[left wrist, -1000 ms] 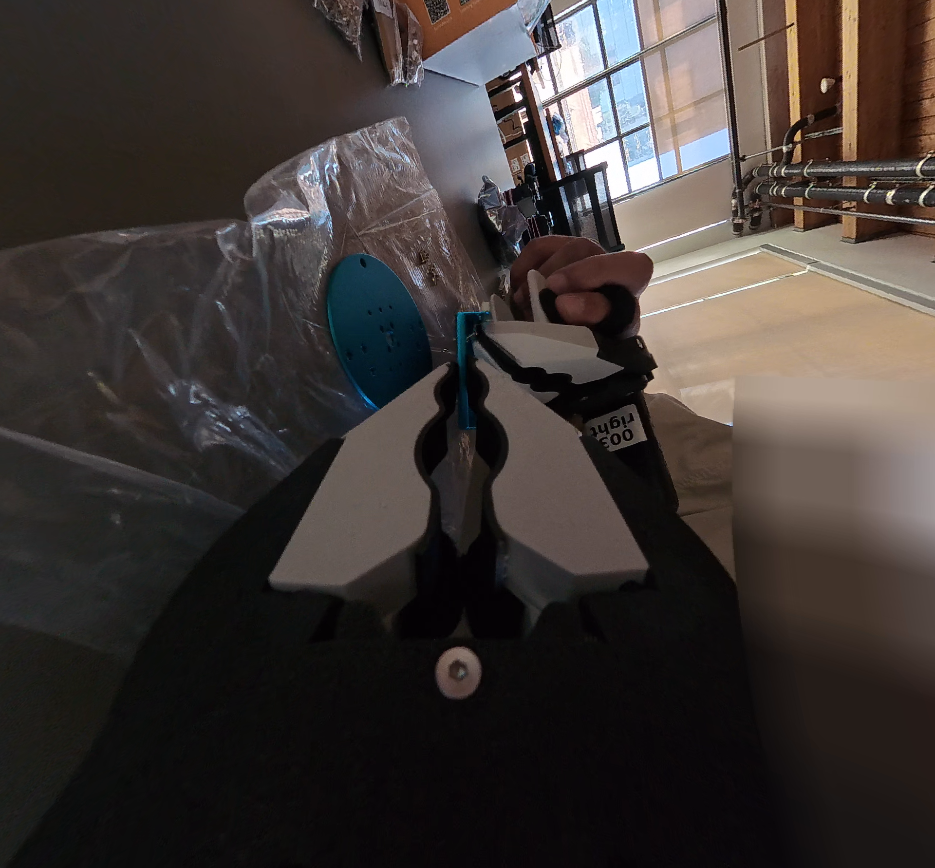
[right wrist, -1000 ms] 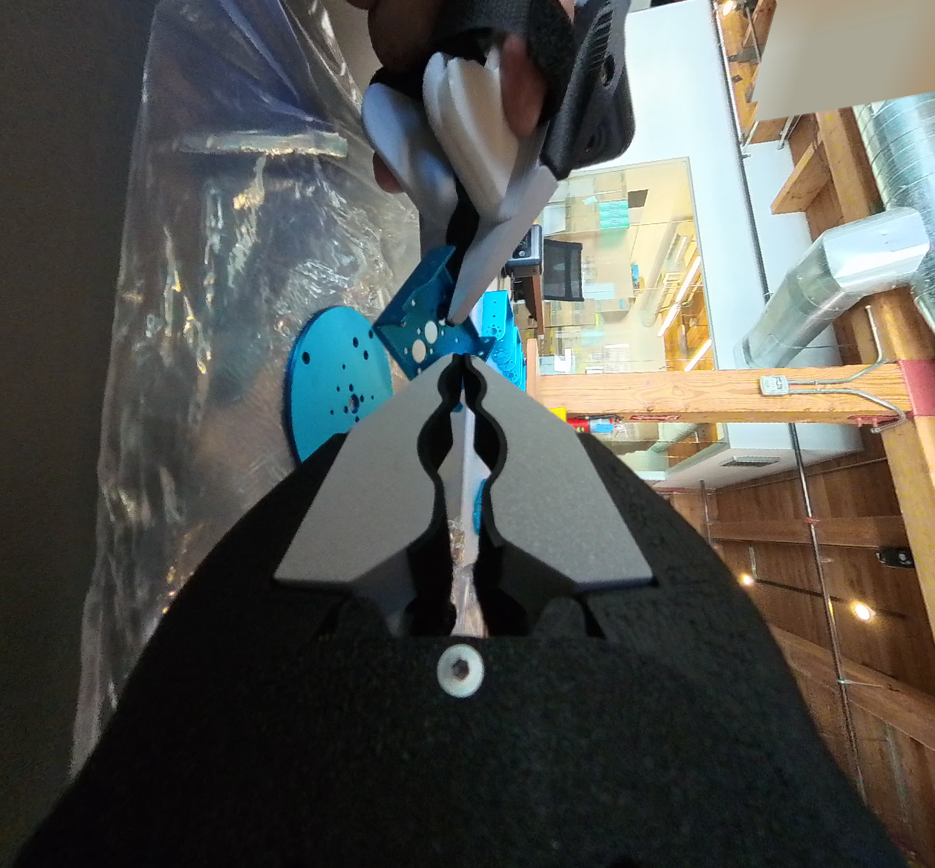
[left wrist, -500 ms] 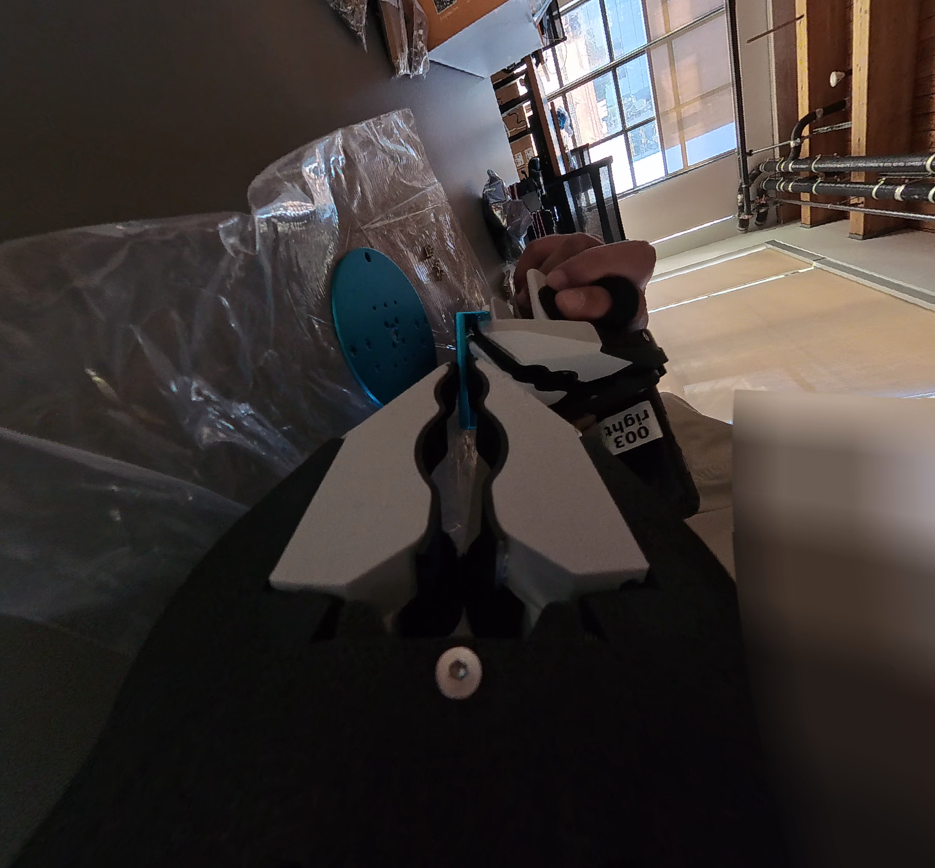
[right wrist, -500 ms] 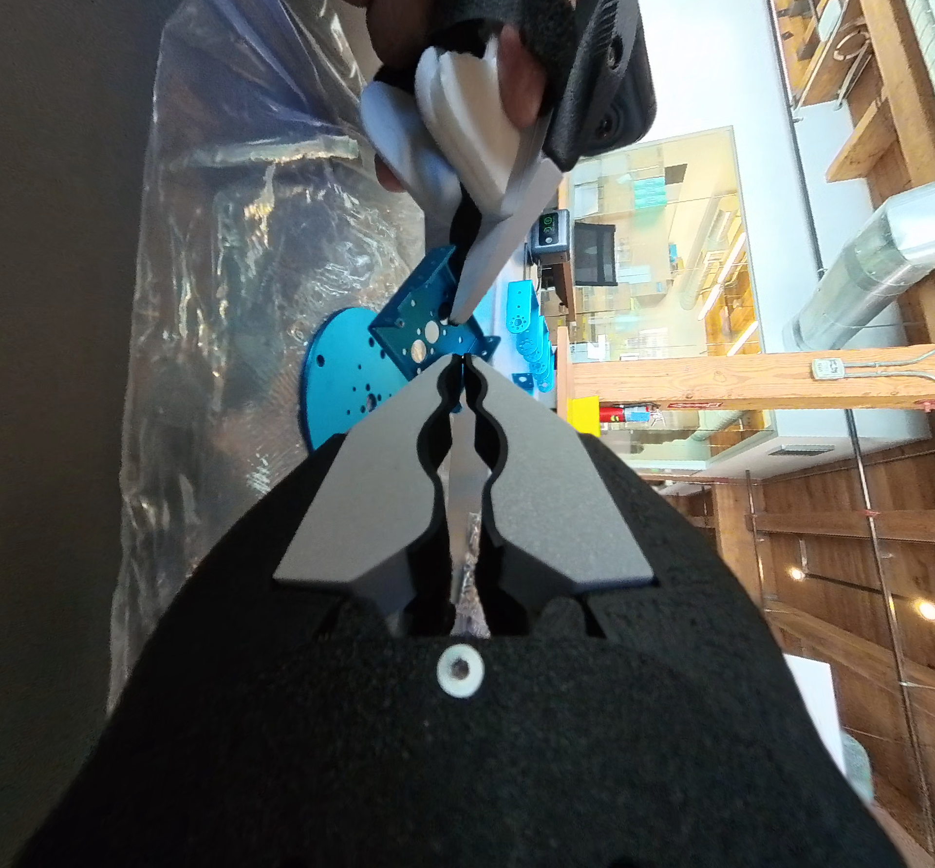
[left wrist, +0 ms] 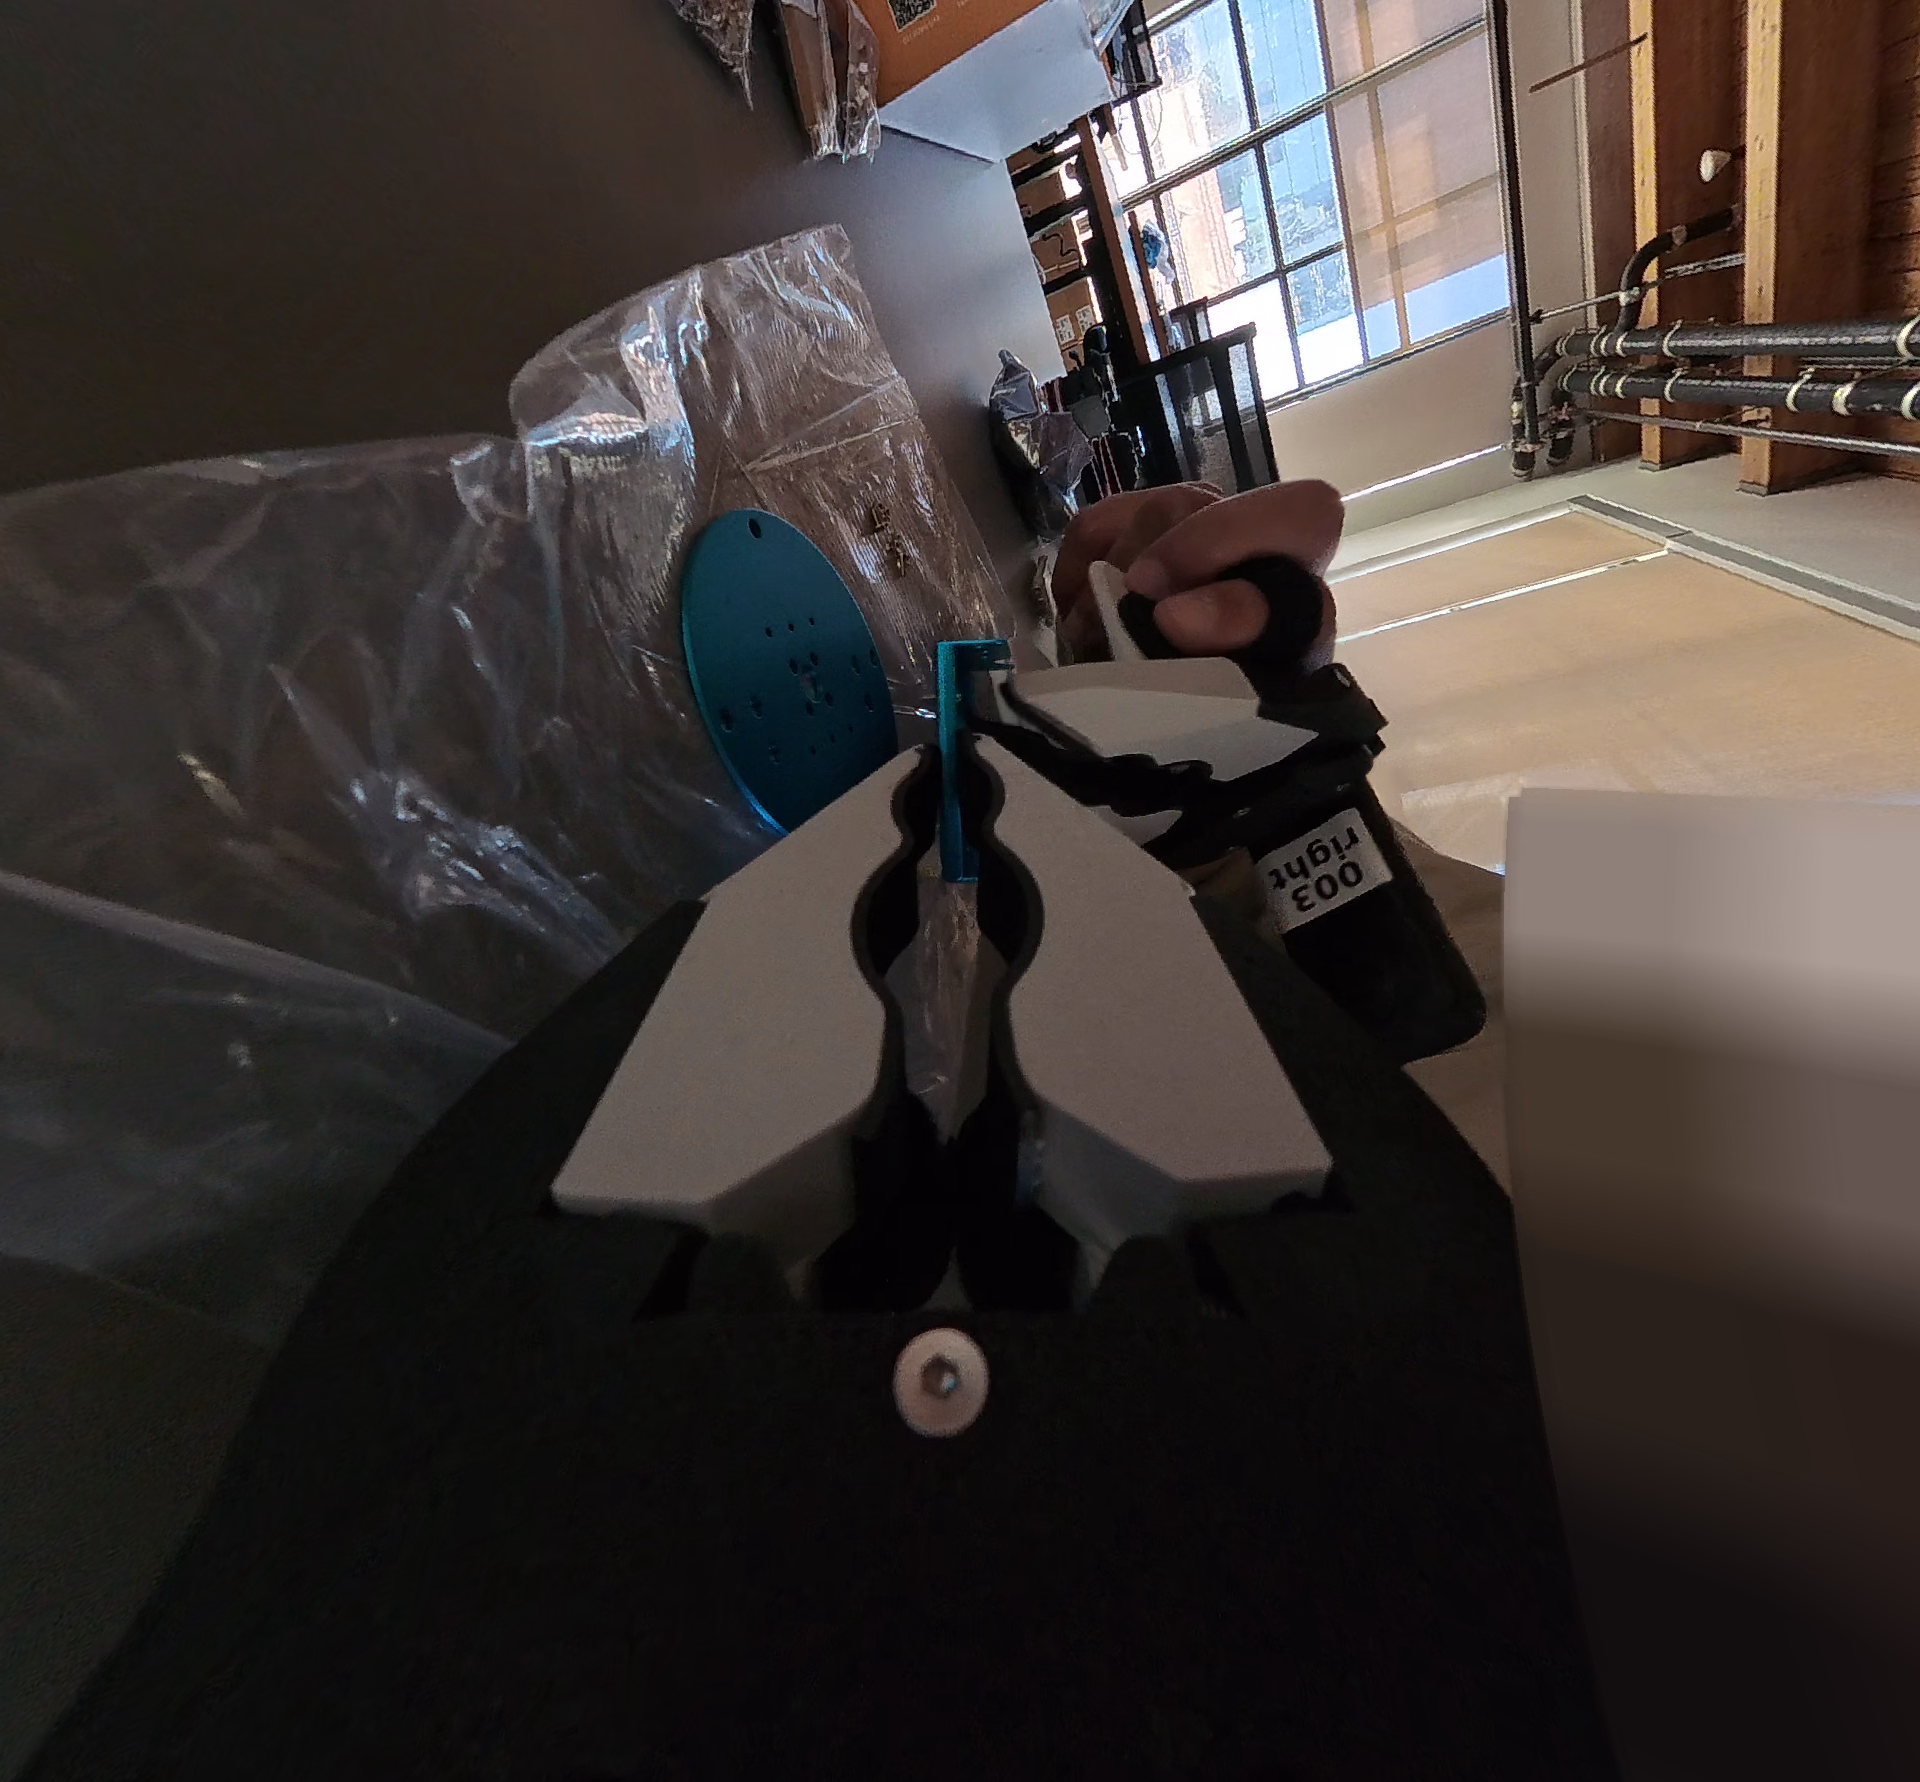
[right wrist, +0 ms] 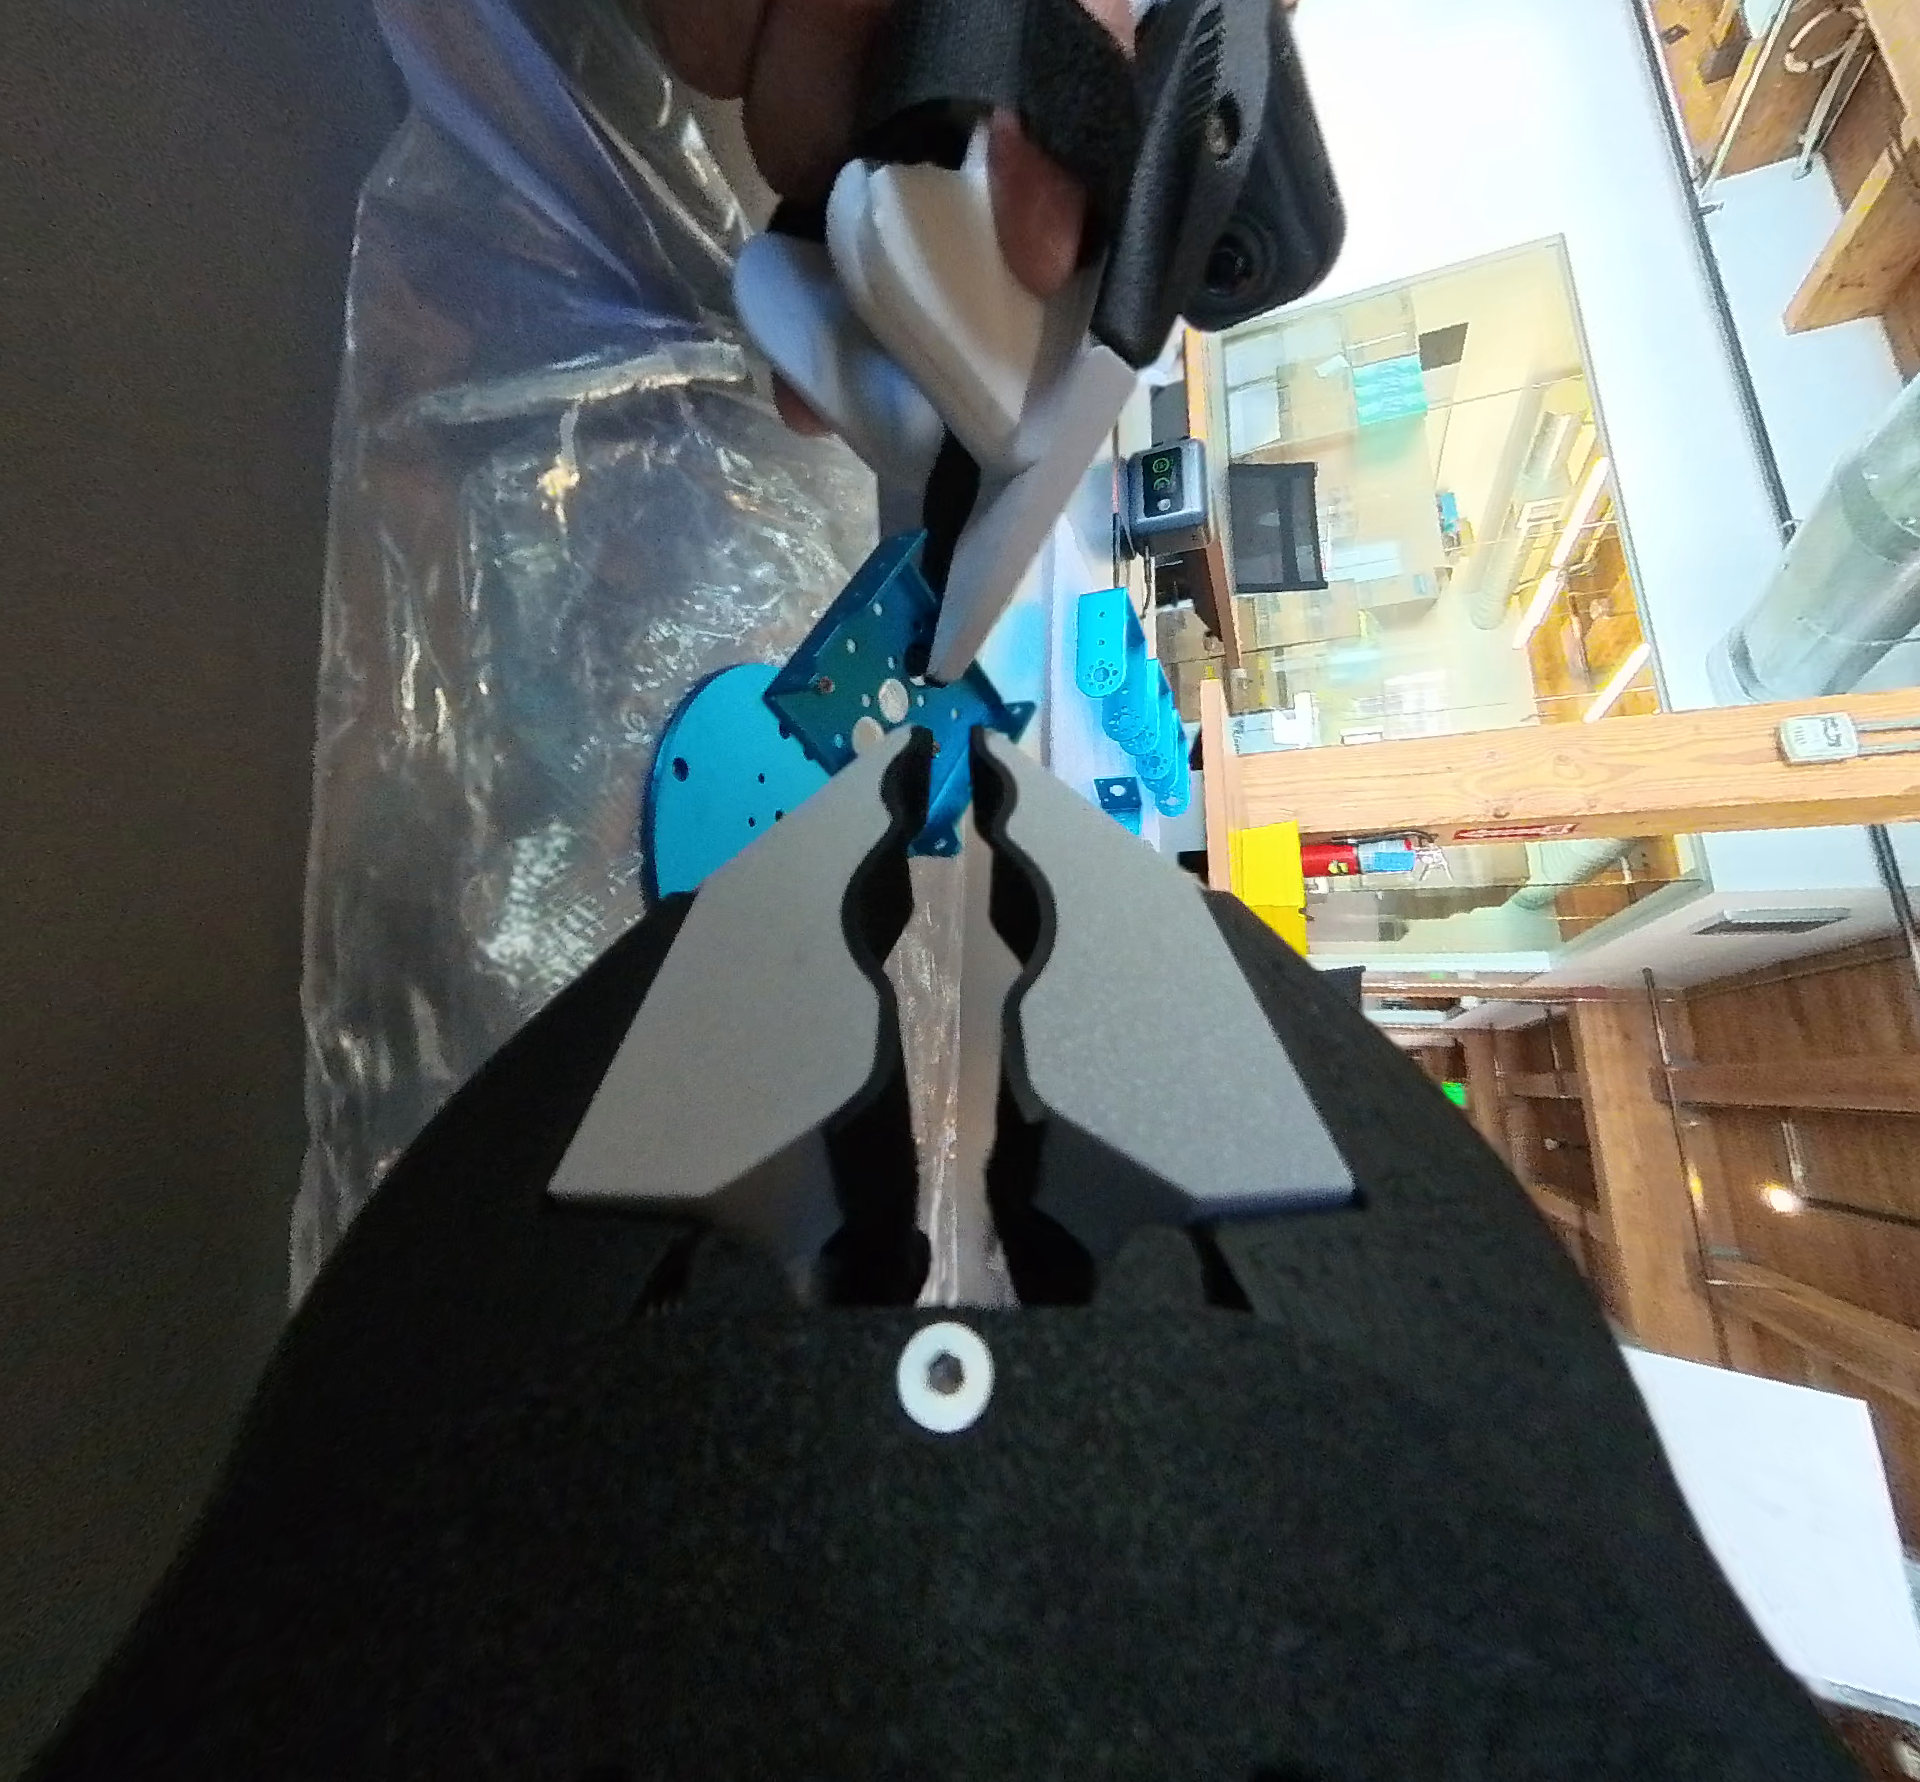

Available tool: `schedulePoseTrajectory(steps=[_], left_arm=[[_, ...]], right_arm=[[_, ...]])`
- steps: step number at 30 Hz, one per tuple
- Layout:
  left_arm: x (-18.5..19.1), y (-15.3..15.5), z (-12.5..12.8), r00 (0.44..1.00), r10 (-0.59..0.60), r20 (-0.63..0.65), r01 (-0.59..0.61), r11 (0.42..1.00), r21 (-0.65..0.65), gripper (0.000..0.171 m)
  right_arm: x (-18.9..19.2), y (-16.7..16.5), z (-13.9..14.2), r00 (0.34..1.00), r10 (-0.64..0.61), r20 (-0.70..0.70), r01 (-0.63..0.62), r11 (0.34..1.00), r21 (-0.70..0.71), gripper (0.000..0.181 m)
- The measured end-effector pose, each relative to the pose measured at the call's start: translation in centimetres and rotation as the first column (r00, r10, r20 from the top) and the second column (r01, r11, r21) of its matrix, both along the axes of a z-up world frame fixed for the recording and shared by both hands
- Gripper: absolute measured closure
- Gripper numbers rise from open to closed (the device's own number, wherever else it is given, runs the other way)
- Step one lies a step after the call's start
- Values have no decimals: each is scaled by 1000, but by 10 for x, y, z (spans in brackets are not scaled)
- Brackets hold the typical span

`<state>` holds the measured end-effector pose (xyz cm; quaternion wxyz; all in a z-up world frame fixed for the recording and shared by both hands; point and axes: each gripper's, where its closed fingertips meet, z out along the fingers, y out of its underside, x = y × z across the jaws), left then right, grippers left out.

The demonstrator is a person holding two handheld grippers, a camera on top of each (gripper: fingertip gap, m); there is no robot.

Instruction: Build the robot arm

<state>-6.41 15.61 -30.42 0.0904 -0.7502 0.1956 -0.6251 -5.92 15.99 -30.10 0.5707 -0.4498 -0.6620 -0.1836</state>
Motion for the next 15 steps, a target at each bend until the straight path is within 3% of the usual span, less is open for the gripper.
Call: schedulePoseTrajectory(steps=[5, 9, 11, 13, 15], left_arm=[[-2, 5, 4, 999, 23, 32, -23, 999, -25, 170], [-5, 9, 12, 996, 41, 83, -36, 998, -57, 170], [-6, 12, 17, 992, 55, 111, -47, 996, -73, 171], [-8, 15, 21, 987, 69, 143, -56, 994, -96, 171], [-8, 15, 23, 983, 77, 165, -58, 991, -120, 171]], right_arm=[[2, -10, 23, 967, 10, -253, -68, 973, -221, 159], [19, -5, 44, 872, -133, -471, -131, 864, -487, 140], [23, -7, 42, 836, -201, -511, -189, 768, -612, 131], [22, -6, 34, 819, -279, -501, -198, 683, -704, 110], [19, -1, 29, 811, -320, -490, -160, 685, -711, 105]])
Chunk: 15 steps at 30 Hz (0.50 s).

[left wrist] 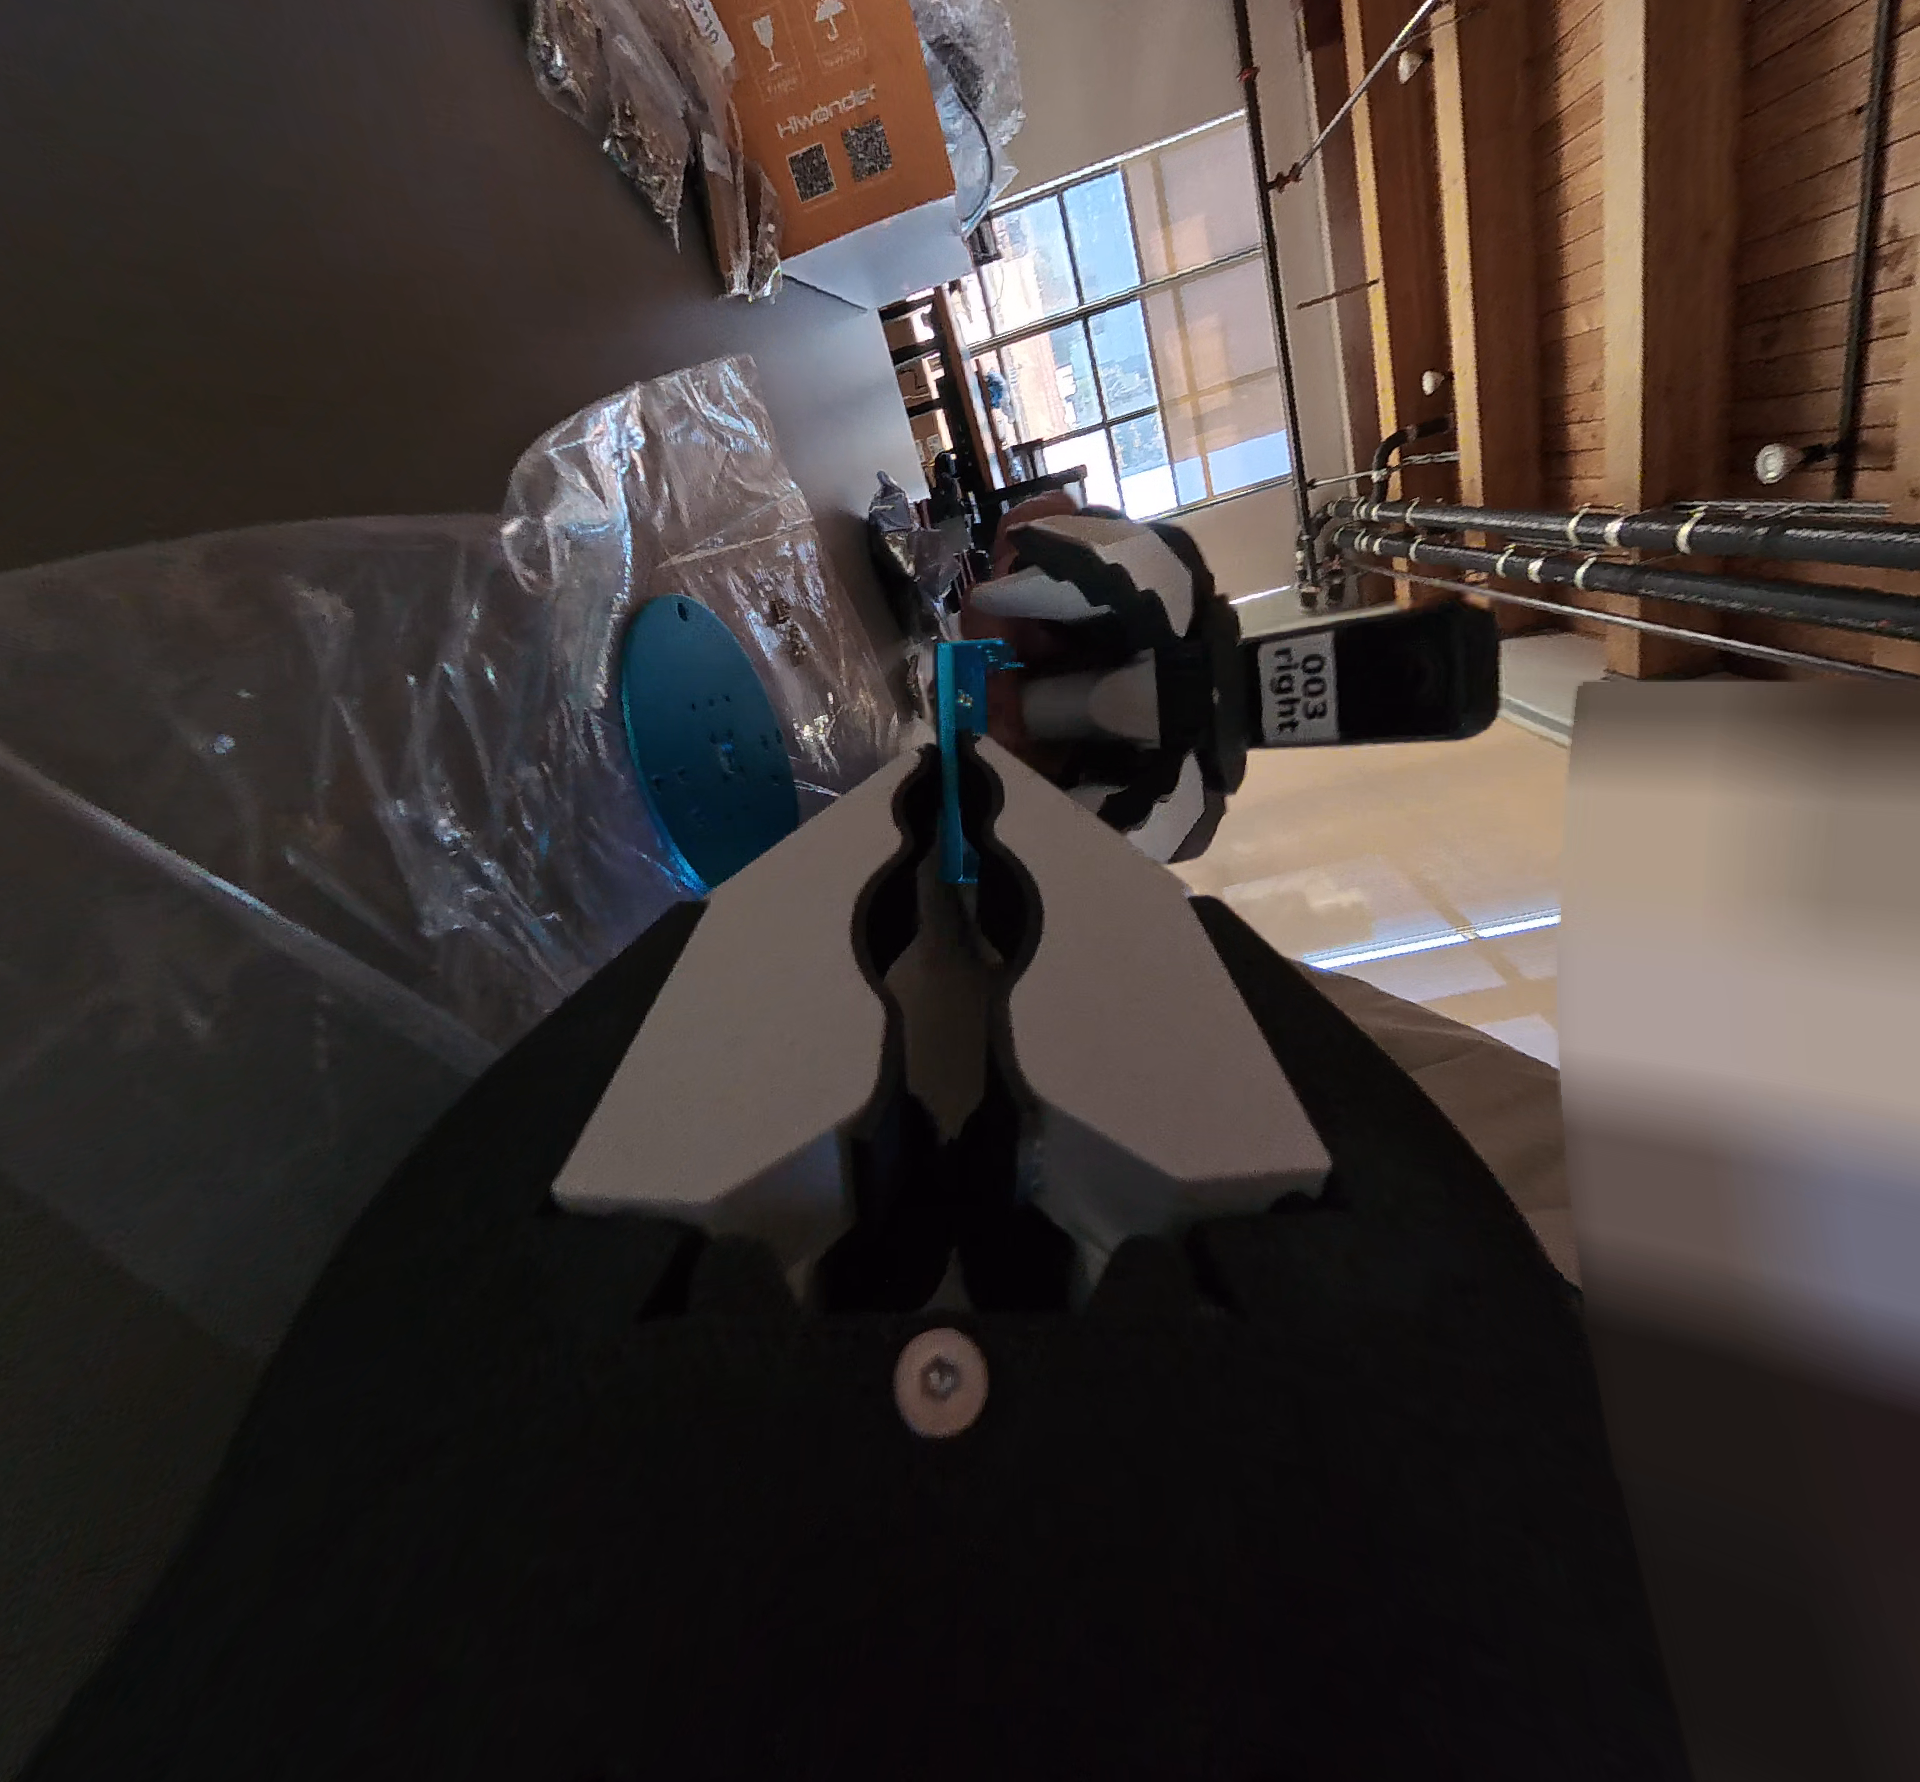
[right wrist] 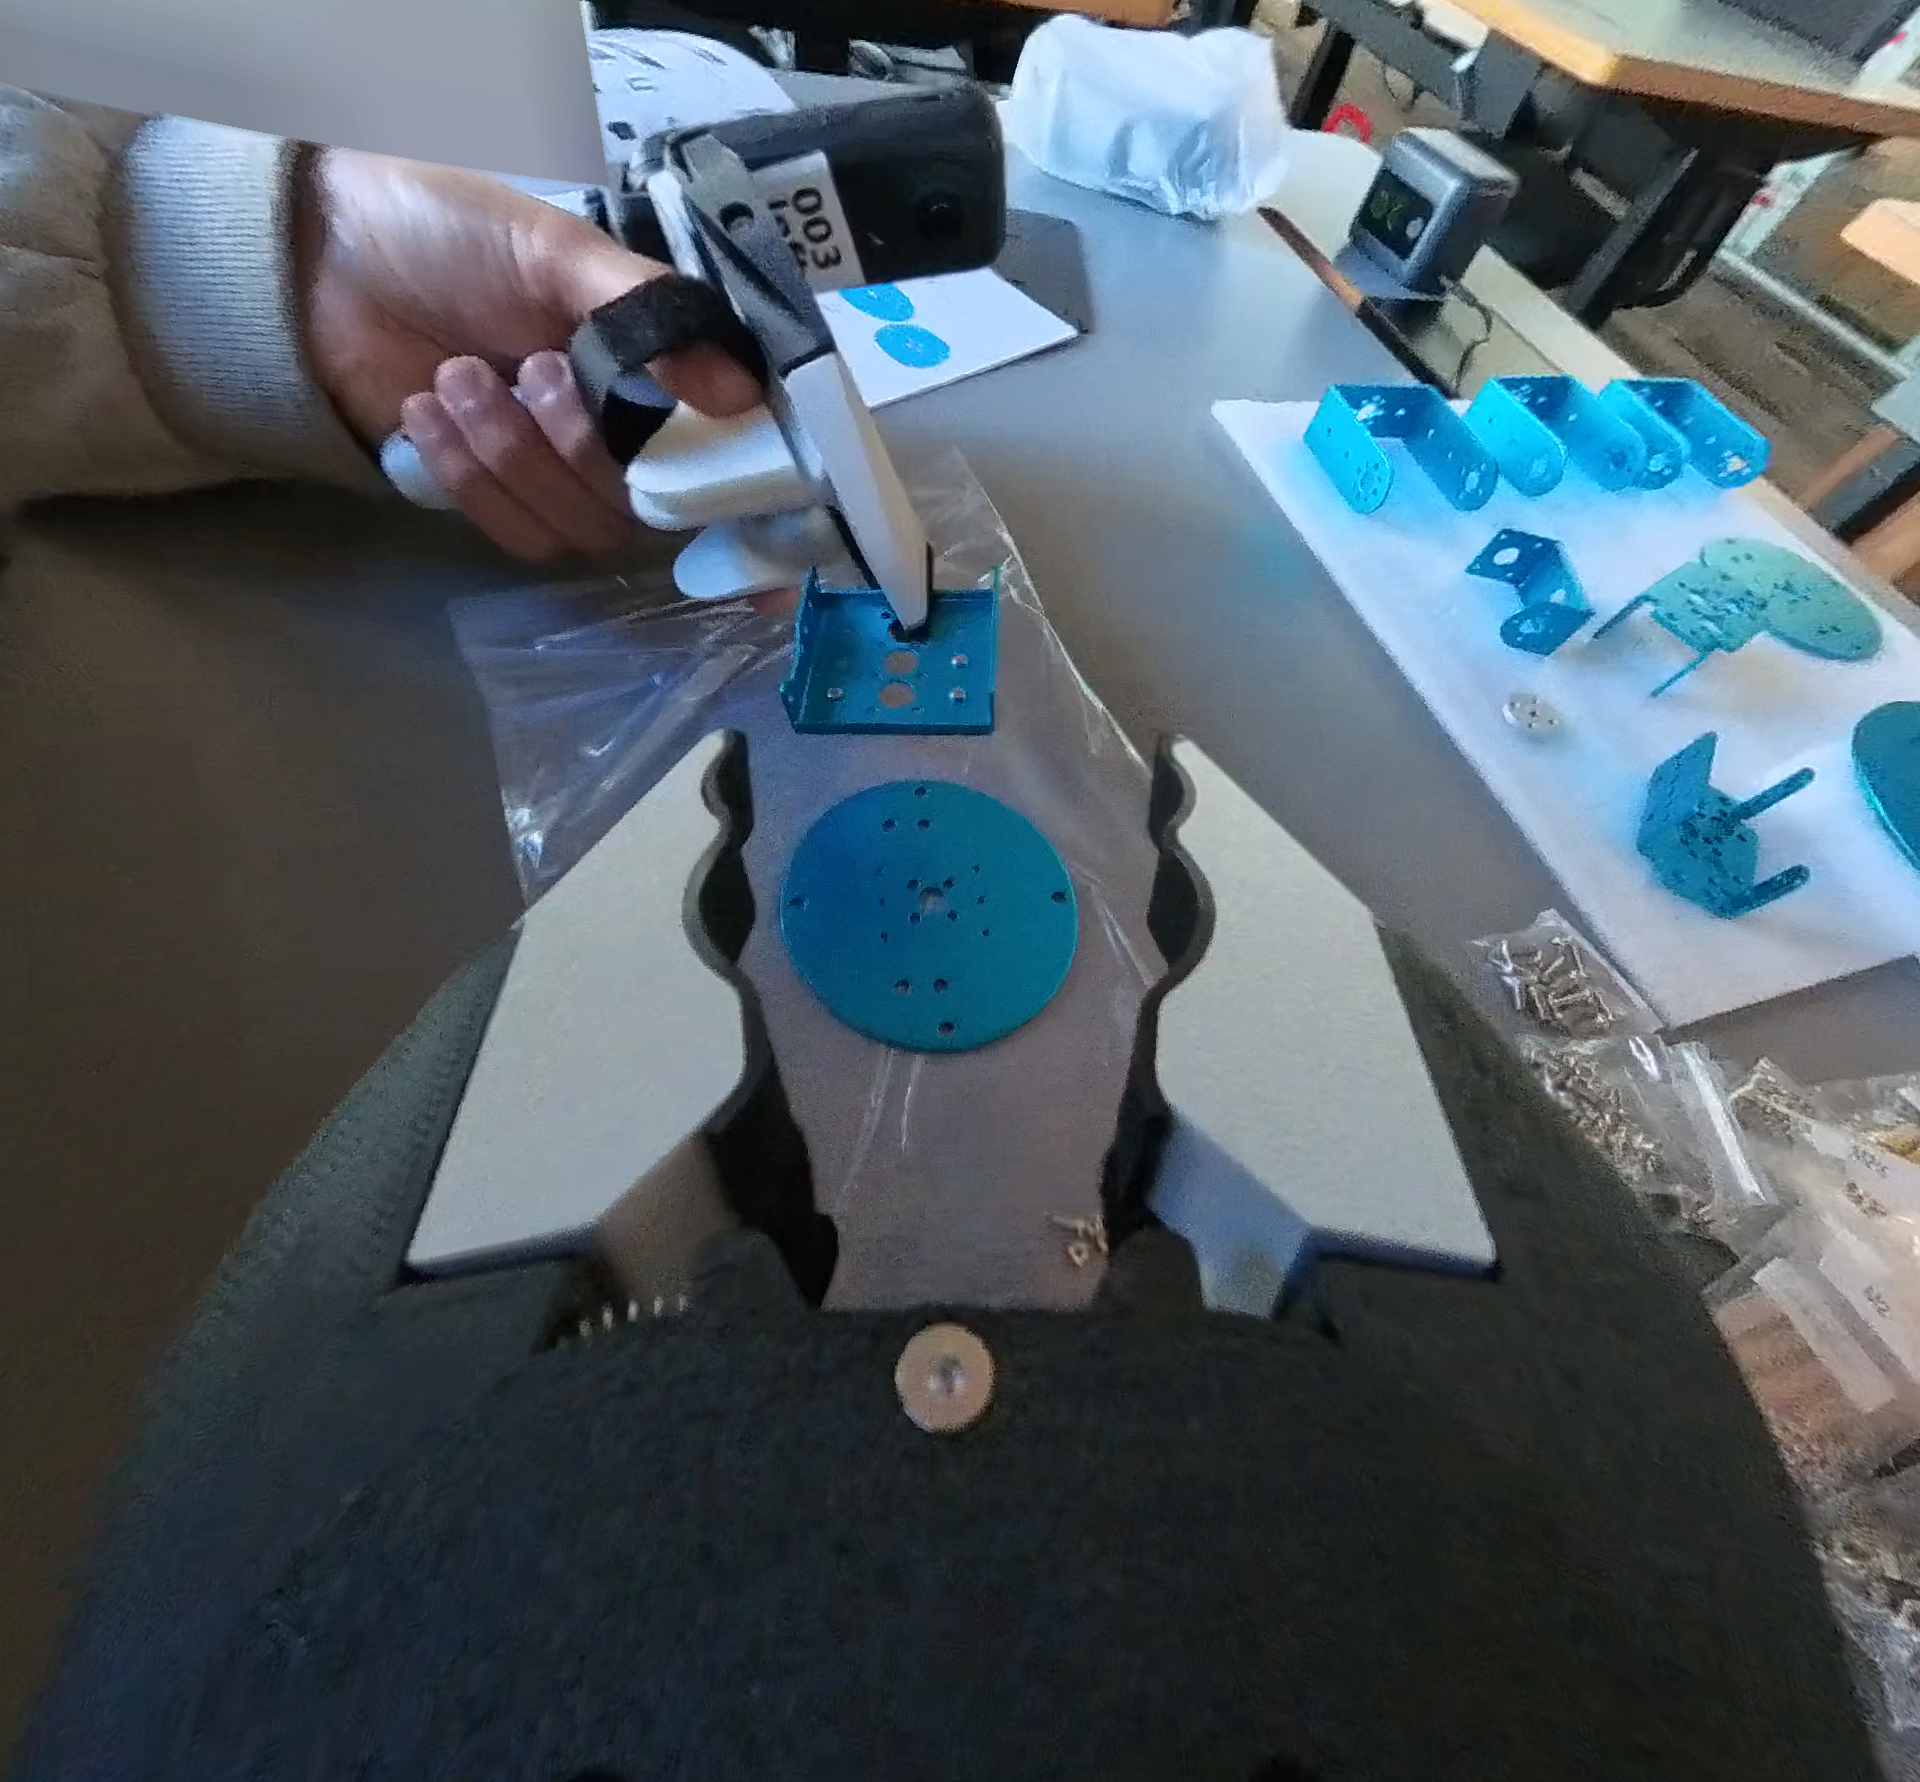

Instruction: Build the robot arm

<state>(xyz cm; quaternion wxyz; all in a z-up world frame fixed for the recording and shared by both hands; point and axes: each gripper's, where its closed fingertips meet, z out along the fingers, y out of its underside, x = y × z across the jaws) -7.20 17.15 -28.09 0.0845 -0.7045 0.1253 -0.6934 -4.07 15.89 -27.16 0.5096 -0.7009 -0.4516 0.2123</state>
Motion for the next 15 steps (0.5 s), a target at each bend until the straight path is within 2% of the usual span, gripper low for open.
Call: schedulePoseTrajectory(steps=[3, 6, 9, 15], left_arm=[[1, -2, 4, 1000, -5, 27, 6, 1000, -18, 171], [3, -4, 4, 999, -13, 29, 14, 1000, -23, 171], [3, -5, 1, 1000, -14, 21, 15, 1000, -25, 171], [4, -5, -2, 1000, -16, -1, 16, 1000, -9, 171]], right_arm=[[-12, 3, -2, 999, -52, -11, 53, 997, 56, 111], [-17, 5, -9, 996, -79, 42, 73, 990, 117, 118], [-27, -3, -12, 999, -20, 26, 16, 992, 129, 120], [-24, -1, -12, 998, -53, 39, 46, 987, 155, 136]])
